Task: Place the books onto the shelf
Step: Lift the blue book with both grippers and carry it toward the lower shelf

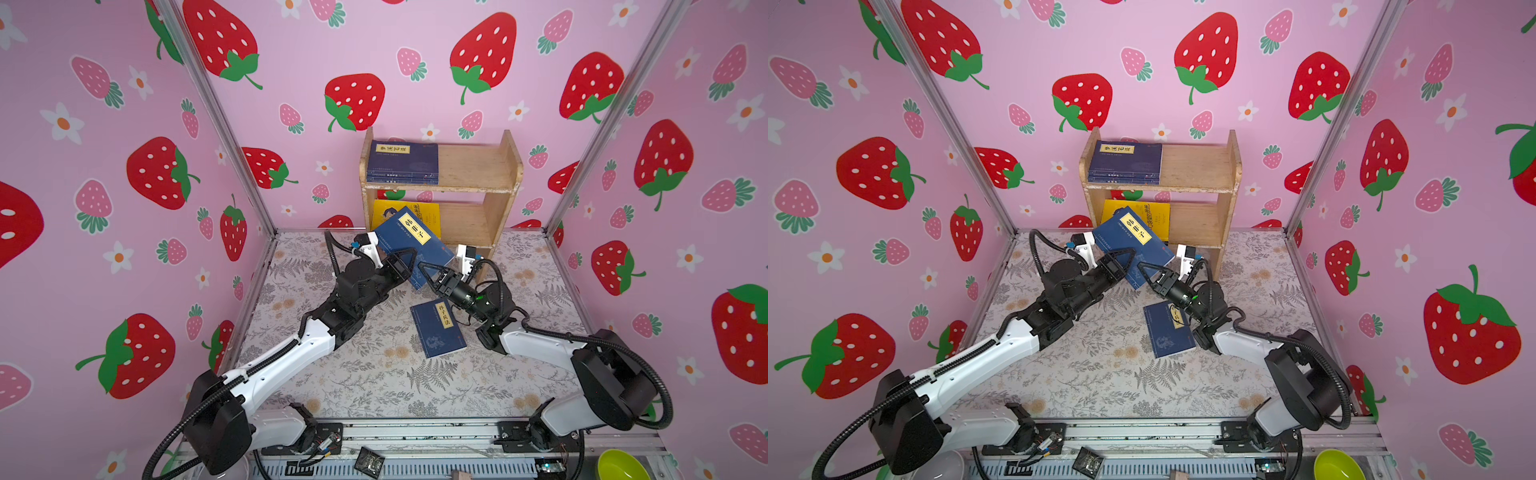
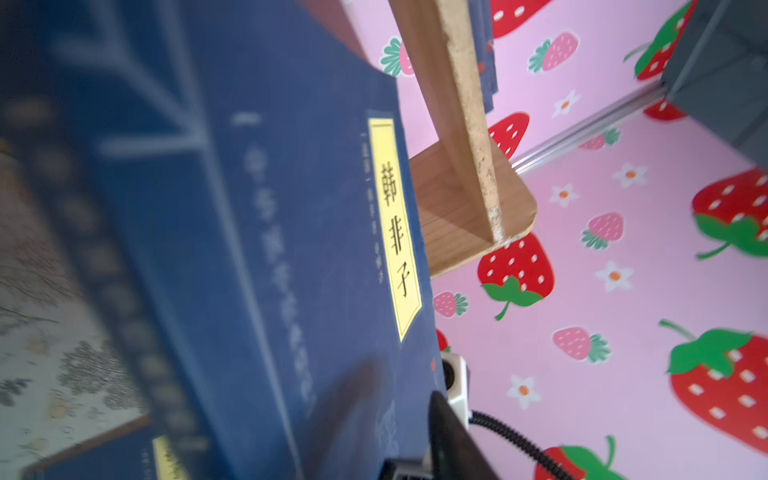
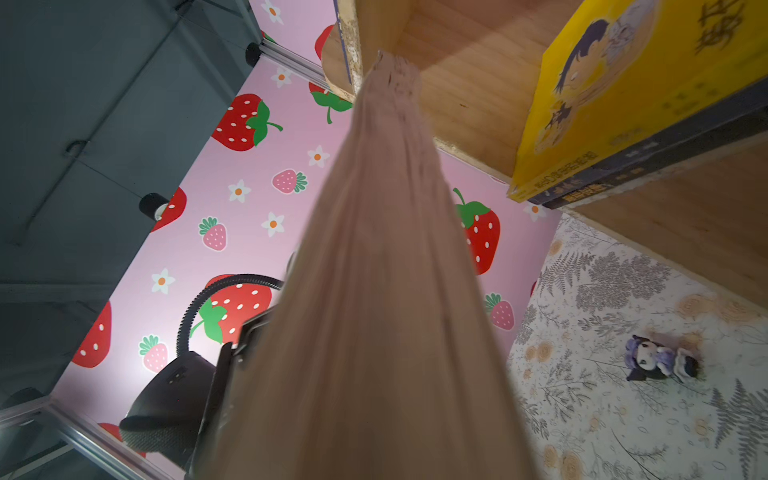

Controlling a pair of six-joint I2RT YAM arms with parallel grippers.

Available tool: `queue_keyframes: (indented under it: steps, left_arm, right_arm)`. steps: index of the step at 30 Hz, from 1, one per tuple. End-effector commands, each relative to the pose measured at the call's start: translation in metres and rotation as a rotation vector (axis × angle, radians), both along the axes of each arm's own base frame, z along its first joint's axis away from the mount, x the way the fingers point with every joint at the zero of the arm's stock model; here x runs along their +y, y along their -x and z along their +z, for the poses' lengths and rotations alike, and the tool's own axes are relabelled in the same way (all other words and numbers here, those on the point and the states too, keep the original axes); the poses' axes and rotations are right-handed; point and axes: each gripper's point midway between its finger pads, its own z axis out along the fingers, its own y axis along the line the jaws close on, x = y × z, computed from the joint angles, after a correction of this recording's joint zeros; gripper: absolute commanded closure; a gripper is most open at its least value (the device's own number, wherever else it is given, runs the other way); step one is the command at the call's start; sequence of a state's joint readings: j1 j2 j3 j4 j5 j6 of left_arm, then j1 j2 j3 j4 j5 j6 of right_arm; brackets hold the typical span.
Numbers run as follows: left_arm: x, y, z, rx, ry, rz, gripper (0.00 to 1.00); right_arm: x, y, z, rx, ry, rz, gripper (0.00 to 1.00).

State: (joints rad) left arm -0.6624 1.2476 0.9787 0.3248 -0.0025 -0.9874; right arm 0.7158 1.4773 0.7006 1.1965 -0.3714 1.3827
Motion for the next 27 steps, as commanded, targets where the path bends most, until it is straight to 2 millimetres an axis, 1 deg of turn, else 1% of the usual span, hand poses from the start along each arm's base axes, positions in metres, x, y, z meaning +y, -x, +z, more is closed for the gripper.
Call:
queue_keyframes:
  steps: [1,4,6,8,10,14,17,18,21,24,27]
  left_arm:
    - [0.023,0.009,0.031,-0.061,-0.044,0.009,0.26]
    - [0.044,0.007,0.026,-0.021,-0.119,0.007,0.14]
    - [0.051,0.008,0.025,-0.004,-0.139,-0.048,0.09]
    - [0.055,0.009,0.022,0.013,-0.147,-0.107,0.09]
    - [0.057,0.01,0.021,0.026,-0.145,-0.156,0.11]
    - [0.051,0.015,0.025,0.004,-0.136,-0.228,0.14]
    - [0.042,0.017,0.03,-0.017,-0.101,-0.286,0.15]
    - [0.039,0.016,0.03,-0.011,-0.092,-0.304,0.17]
    - [0.03,0.014,0.032,-0.006,-0.053,-0.349,0.31]
    - [0.025,0.013,0.031,-0.002,-0.028,-0.382,0.48]
    - [0.023,0.011,0.029,-0.001,-0.029,-0.381,0.68]
  right_arm:
    - [-0.017,0.005,0.026,-0.09,0.033,0.017,0.97]
    - [-0.022,0.01,0.026,-0.139,0.156,0.08,0.97]
    - [-0.027,0.016,0.027,-0.164,0.217,0.114,0.97]
    - [-0.034,0.022,0.031,-0.186,0.253,0.145,0.97]
    - [-0.041,0.027,0.033,-0.193,0.279,0.172,0.97]
    - [-0.049,0.037,0.032,-0.207,0.307,0.225,0.97]
    - [-0.053,0.04,0.034,-0.218,0.31,0.227,0.97]
    - [-0.054,0.041,0.034,-0.223,0.31,0.23,0.96]
    - [-0.054,0.041,0.036,-0.224,0.307,0.228,0.96]
    - [-0.054,0.038,0.036,-0.222,0.308,0.219,0.96]
    - [-0.053,0.037,0.037,-0.225,0.3,0.222,0.95]
